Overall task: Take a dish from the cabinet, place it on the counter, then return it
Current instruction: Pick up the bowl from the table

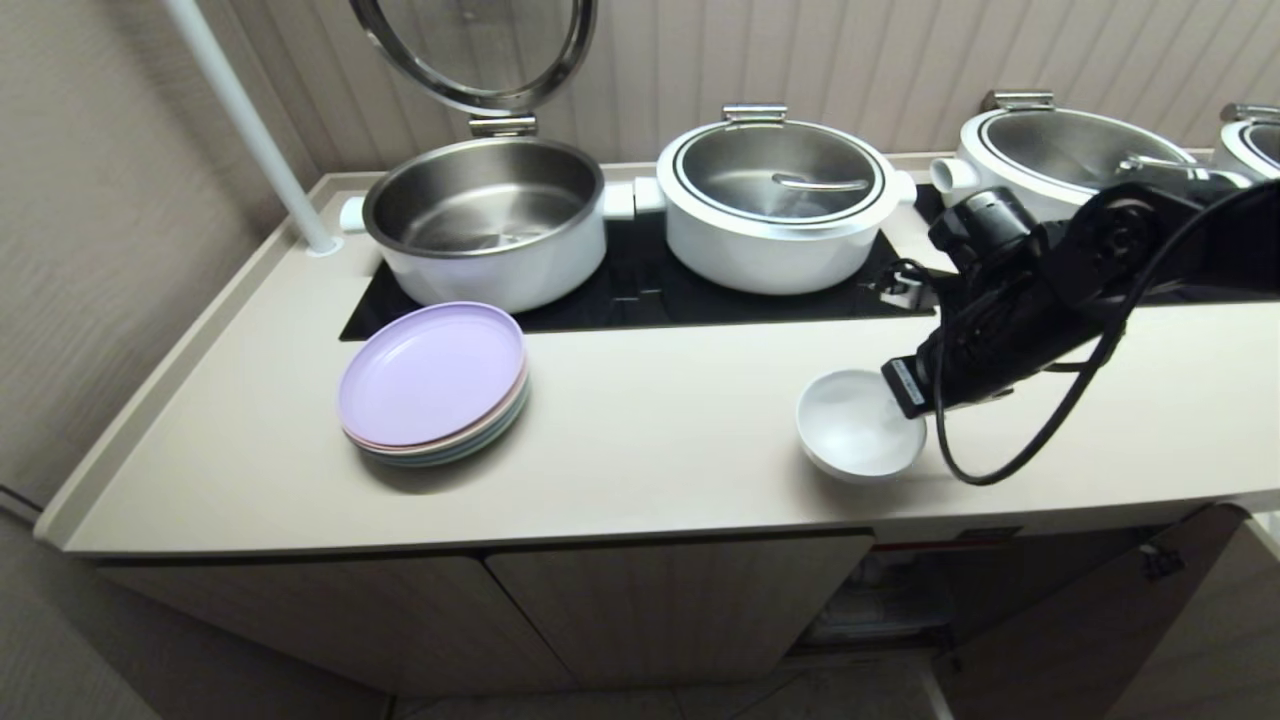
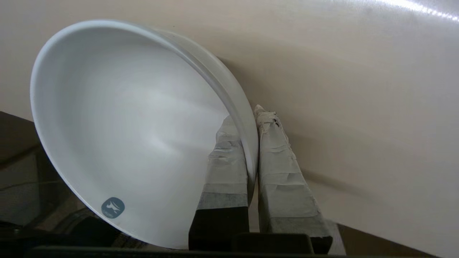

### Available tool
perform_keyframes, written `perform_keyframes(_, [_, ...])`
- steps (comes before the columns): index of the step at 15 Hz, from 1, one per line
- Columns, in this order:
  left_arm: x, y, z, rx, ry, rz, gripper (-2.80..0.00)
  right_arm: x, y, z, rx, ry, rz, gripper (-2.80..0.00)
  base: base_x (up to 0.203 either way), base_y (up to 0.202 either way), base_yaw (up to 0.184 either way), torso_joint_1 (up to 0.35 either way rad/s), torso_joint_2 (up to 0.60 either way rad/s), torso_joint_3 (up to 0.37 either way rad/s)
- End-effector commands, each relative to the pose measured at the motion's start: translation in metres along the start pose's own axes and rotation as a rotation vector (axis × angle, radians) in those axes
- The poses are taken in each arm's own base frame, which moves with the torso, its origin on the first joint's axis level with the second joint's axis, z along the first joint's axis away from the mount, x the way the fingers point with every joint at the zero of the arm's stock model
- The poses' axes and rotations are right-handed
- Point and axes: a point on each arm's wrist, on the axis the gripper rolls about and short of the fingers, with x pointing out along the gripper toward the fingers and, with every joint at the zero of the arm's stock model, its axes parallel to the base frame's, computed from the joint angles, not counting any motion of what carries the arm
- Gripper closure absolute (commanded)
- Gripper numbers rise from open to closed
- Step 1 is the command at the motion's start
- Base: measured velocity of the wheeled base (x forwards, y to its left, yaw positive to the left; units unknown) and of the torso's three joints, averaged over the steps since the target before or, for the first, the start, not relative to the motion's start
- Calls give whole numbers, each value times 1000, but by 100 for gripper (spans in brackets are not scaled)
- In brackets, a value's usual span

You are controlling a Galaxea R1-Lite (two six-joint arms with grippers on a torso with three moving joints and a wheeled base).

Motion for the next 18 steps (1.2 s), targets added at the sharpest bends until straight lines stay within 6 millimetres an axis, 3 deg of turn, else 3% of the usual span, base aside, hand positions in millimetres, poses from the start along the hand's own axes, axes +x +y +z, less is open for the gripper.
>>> perform_keyframes(1, [0, 0, 0, 0, -1, 1, 0, -25, 2, -8, 31, -27, 0, 0, 0, 0, 0, 0, 0, 0])
perform_keyframes(9, [0, 0, 0, 0, 0, 1, 0, -73, 5, -61, 217, -74, -20, 0, 0, 0, 0, 0, 0, 0])
perform_keyframes(14, [0, 0, 0, 0, -2, 1, 0, -98, 6, -76, 348, -242, -103, 0, 0, 0, 0, 0, 0, 0])
perform_keyframes(18, [0, 0, 0, 0, 0, 1, 0, -119, 6, -102, 371, -370, -155, 0, 0, 0, 0, 0, 0, 0])
